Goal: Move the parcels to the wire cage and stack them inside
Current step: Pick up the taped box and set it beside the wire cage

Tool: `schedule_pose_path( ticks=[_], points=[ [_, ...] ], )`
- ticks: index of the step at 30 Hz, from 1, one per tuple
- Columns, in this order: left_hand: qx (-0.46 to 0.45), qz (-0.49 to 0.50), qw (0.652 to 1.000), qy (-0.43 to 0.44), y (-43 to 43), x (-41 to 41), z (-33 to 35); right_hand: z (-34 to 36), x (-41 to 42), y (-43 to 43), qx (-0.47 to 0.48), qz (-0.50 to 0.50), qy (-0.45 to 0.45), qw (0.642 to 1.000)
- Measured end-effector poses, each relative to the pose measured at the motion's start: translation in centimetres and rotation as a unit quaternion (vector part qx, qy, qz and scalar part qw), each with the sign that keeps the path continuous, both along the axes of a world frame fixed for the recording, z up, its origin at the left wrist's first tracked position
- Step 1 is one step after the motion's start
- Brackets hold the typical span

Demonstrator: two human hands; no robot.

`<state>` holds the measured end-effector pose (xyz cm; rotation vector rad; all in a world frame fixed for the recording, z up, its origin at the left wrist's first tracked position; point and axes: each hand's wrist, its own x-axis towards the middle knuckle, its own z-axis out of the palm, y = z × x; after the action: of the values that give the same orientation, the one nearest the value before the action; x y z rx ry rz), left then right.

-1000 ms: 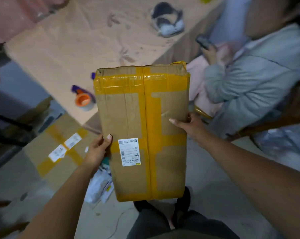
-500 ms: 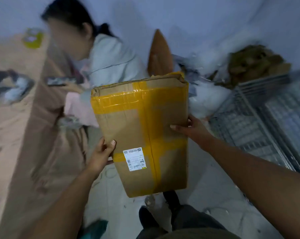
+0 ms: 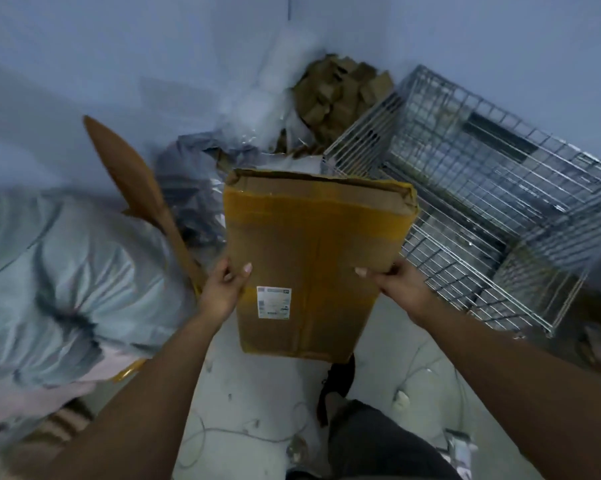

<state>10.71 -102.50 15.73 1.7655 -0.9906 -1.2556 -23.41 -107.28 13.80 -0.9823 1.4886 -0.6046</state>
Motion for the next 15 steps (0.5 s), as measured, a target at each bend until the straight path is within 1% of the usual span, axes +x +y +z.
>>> schedule_pose_path(
  ticks=[6, 12, 15],
  points=[
    [0.028, -0.051, 0.998, 0.007, -10.7, -1.7, -2.1, -3.0, -2.1, -6.0, 0.025, -0.046, -0.017, 0.998],
    [0.076, -0.120, 0.988, -0.066, -19.5, -0.3, -6.8, -6.5, -1.4, -10.3, 0.099, -0.089, -0.028, 0.991],
    [0.081, -0.170, 0.981, -0.054, -23.0, 0.8, -9.3, -8.5, -0.3, -12.4, 0.112, -0.119, -0.033, 0.986]
  ],
)
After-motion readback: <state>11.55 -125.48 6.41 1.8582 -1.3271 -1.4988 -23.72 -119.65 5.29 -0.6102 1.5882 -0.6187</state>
